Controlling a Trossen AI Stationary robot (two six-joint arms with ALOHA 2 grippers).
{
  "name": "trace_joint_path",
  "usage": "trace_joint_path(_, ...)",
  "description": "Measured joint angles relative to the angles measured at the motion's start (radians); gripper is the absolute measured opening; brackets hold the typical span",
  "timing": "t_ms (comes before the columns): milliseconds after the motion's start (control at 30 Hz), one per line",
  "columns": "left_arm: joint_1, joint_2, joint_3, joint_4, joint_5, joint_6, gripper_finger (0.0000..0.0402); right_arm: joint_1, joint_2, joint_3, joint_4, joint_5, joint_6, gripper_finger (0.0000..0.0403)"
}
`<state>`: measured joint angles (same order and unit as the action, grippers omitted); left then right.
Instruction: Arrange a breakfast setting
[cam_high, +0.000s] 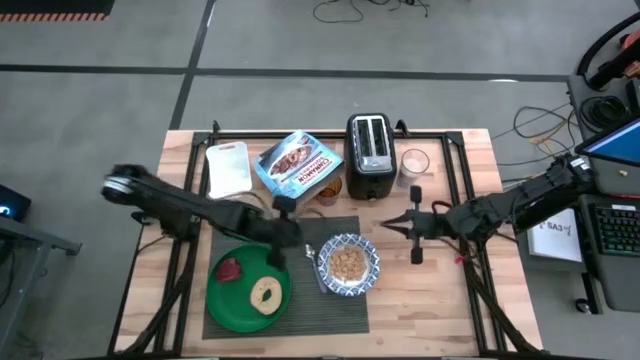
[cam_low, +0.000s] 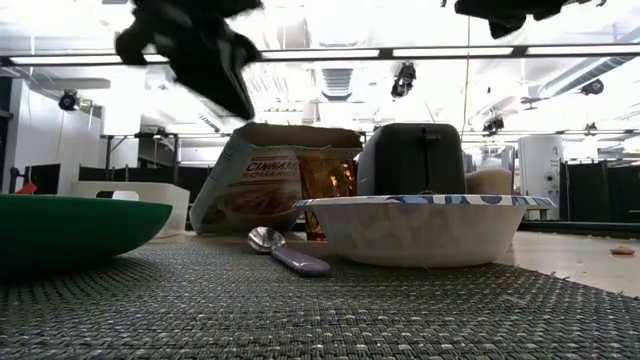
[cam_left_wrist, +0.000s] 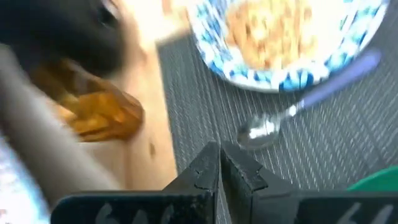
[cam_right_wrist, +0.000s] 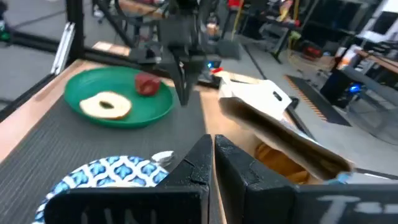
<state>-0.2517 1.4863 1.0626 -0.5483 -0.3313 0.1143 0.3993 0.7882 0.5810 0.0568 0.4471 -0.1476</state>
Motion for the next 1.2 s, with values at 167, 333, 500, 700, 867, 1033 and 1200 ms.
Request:
trace_joint_path(167, 0.007, -0.288, -0.212, 0.257, -0.001, 0.044, 0.0, -0.076, -0.095, -0.069, 0.038, -0.024, -0.017, 0.0009)
trace_joint_path(333, 0.037, -0.534, -0.358, 0.444, -0.004, 0.101, 0.0, -0.21, -0.159, -0.098, 0.052, -0.158, -0.005, 0.0009)
trace_joint_path(500, 0.061, -0.705, -0.461, 0.521, -0.025, 0.117, 0.0, -0.308, -0.174, -0.099, 0.055, -0.249, -0.002, 0.0009)
trace_joint_path(700, 0.07, -0.872, -0.554, 0.485, -0.1, 0.135, 0.0, -0.358, -0.172, -0.103, 0.051, -0.319, -0.008, 0.0009)
trace_joint_path(867, 0.092, -1.006, -0.634, 0.49, -0.114, 0.095, 0.0, -0.378, -0.179, -0.11, 0.038, -0.321, -0.011, 0.0009)
trace_joint_path(1033, 0.1, -1.121, -0.686, 0.476, -0.113, 0.079, 0.0, -0.387, -0.211, -0.124, 0.009, -0.321, -0.01, 0.0009)
trace_joint_path(1200, 0.1, -1.226, -0.733, 0.47, -0.113, 0.065, 0.0, -0.387, -0.285, -0.178, 0.007, -0.317, 0.001, 0.0009)
